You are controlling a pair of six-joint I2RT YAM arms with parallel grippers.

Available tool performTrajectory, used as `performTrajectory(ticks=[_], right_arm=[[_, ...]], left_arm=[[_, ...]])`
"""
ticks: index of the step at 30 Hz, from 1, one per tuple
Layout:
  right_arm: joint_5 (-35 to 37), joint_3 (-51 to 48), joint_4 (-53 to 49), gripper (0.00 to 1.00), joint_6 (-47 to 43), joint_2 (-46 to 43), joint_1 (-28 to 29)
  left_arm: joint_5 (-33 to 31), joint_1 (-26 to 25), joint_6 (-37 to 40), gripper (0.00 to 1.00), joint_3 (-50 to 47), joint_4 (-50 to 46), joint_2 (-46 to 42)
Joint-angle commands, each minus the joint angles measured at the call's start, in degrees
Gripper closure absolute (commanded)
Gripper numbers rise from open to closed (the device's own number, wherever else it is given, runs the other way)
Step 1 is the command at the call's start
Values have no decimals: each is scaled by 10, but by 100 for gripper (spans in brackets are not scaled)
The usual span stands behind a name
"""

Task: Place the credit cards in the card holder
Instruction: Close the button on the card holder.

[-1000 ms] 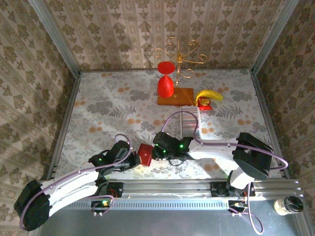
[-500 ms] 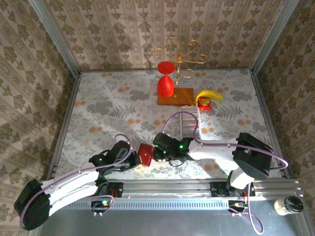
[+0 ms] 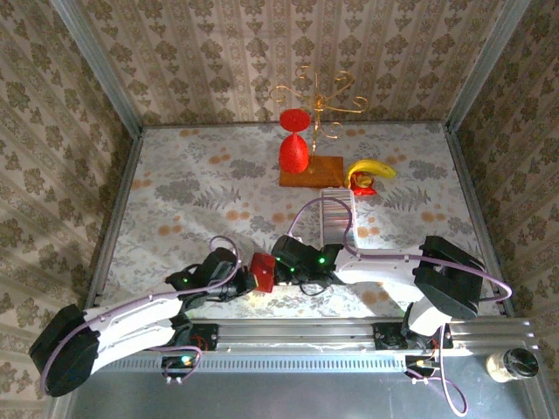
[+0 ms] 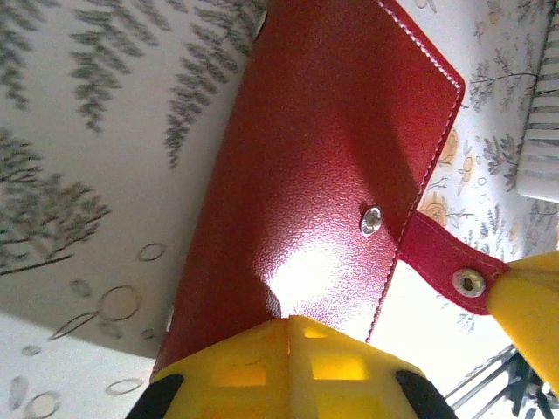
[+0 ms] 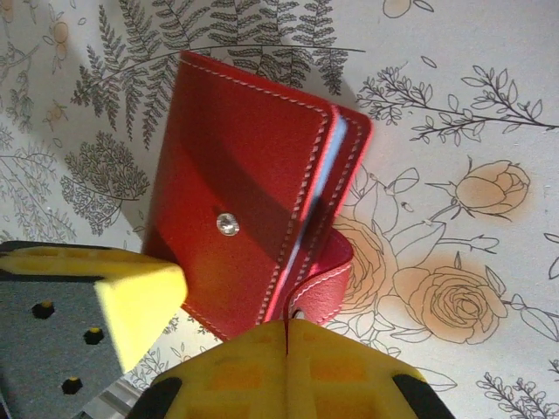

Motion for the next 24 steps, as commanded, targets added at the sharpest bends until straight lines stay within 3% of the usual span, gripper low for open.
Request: performTrajectory(ticks=[1,6,24], right_arm=[[6,-3,36,100,10,1,0],[-9,-2,72,100,20,26,-6],[-2,0,91,100,35,61,-19]], left_arm=[[24,-4,-19,100,8,28,42],[31,-6,-10,100,20,26,82],[12,-6,-15,100,5,8,45]])
